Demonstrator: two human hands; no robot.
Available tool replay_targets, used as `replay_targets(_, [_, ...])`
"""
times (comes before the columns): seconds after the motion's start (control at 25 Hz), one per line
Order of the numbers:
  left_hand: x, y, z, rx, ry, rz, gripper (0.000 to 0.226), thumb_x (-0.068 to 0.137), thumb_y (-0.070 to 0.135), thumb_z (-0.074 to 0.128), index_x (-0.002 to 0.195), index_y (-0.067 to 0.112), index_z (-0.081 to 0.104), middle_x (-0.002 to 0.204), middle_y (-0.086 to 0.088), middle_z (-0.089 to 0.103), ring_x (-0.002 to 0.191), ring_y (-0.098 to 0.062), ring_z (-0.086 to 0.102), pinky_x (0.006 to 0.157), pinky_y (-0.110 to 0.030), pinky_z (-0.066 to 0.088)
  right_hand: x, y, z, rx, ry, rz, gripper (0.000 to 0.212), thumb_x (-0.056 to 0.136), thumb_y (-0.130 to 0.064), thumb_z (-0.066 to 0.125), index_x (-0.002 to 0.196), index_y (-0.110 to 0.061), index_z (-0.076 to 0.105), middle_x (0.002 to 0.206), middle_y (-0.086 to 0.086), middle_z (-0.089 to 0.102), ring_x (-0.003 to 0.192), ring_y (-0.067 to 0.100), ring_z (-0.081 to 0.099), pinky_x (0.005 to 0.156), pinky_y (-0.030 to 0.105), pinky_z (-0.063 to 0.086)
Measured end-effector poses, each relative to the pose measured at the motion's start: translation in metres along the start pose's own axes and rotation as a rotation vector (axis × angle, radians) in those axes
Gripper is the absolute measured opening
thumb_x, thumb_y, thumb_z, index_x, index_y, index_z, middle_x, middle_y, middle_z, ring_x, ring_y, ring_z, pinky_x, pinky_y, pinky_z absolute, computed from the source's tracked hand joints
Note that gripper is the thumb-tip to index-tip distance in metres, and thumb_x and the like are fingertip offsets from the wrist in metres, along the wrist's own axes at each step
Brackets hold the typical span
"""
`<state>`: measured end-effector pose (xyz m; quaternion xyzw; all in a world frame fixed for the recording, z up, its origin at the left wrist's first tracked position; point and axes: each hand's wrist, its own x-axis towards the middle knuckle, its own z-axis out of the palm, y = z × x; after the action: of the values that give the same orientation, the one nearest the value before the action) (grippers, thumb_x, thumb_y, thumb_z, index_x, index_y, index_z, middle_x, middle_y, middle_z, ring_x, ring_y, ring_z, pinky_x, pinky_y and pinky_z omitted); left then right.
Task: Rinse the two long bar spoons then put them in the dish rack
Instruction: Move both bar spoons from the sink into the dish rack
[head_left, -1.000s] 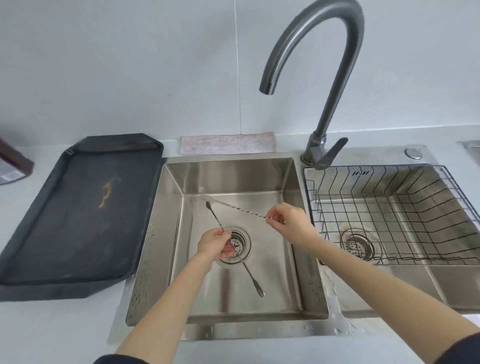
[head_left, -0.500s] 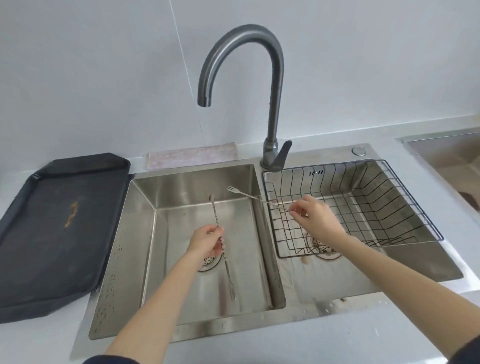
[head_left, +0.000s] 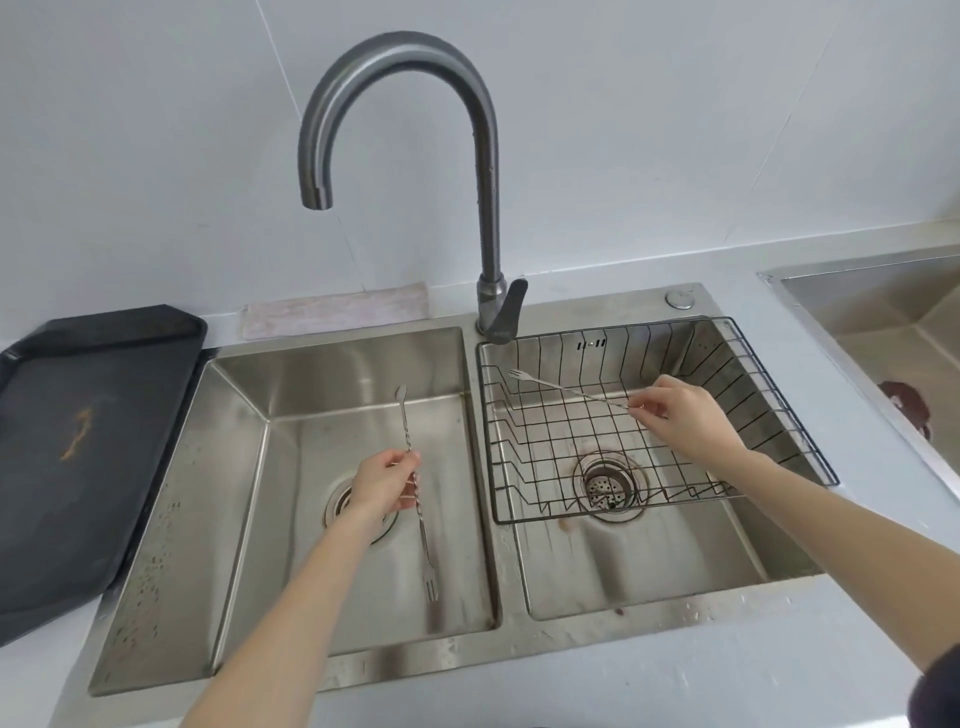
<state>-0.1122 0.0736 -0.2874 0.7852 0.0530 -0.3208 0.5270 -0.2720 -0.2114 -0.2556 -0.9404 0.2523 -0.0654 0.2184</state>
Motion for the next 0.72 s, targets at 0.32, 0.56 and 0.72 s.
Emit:
replay_targets(0.32, [0.004,0.008,0.020,0.035,0.034,-0.001,0.019,0.091,0.013,0.052,0.072,0.014,0.055,0.061,-0.003,0.047,0.032,-0.004,0.049,0.033,-0.010,0.042,0.014,0.034,0.005,-0.074,-0.161,-0.057,0.018,0.088,-0.021,0.059,0.096,-0.009,0.071,0.081,-0.005,0.048,0.073,0.016,0.050,0.075,0.033,0.044])
replay_targets(0.56, [0.010,0.014,0.029,0.044,0.045,-0.018,0.008,0.091,0.014,0.052,0.092,0.007,0.056,0.063,-0.004,0.047,0.036,-0.006,0.050,0.034,-0.010,0.042,0.029,0.044,0.011,-0.080,-0.234,-0.094,0.019,0.089,-0.025,0.059,0.099,-0.015,0.071,0.080,-0.005,0.049,0.074,0.016,0.050,0.072,0.032,0.044])
replay_targets(0.72, [0.017,0.016,0.035,0.064,0.056,-0.041,0.013,0.091,0.014,0.051,0.081,0.012,0.057,0.063,-0.004,0.047,0.027,0.000,0.047,0.034,-0.009,0.042,0.039,0.051,0.019,-0.091,-0.285,-0.140,0.019,0.089,-0.026,0.058,0.098,-0.017,0.071,0.083,-0.005,0.052,0.077,0.014,0.048,0.078,0.036,0.047])
